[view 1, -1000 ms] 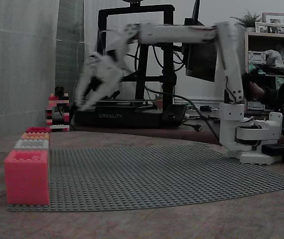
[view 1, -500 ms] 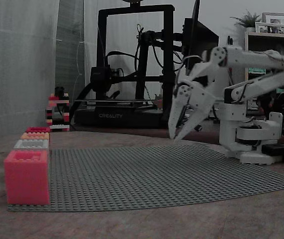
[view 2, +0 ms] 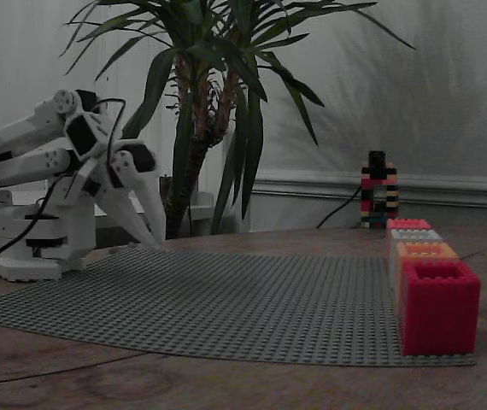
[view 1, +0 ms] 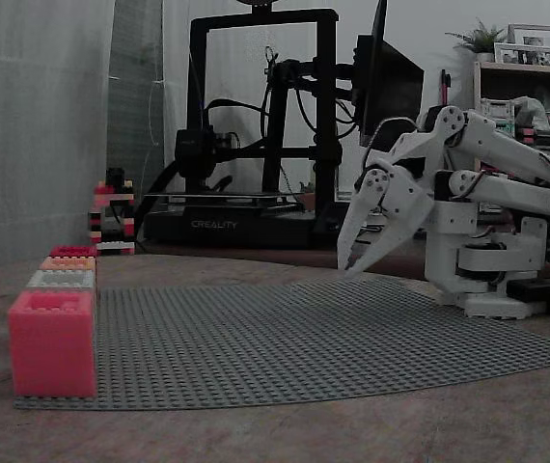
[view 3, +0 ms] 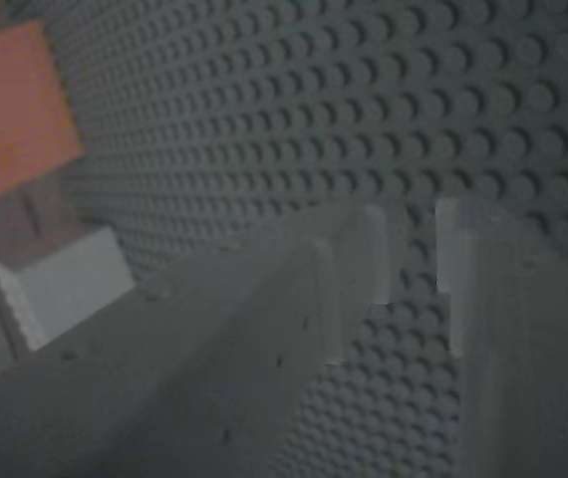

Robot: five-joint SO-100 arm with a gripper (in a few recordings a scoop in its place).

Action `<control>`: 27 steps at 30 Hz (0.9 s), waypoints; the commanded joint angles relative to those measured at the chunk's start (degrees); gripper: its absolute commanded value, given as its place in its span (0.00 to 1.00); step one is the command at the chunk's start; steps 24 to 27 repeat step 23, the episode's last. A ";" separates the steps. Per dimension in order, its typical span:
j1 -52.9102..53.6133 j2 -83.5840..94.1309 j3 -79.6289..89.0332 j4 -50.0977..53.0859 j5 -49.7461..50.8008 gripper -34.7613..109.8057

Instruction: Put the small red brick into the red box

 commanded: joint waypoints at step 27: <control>-1.49 0.70 -0.09 1.41 3.08 0.24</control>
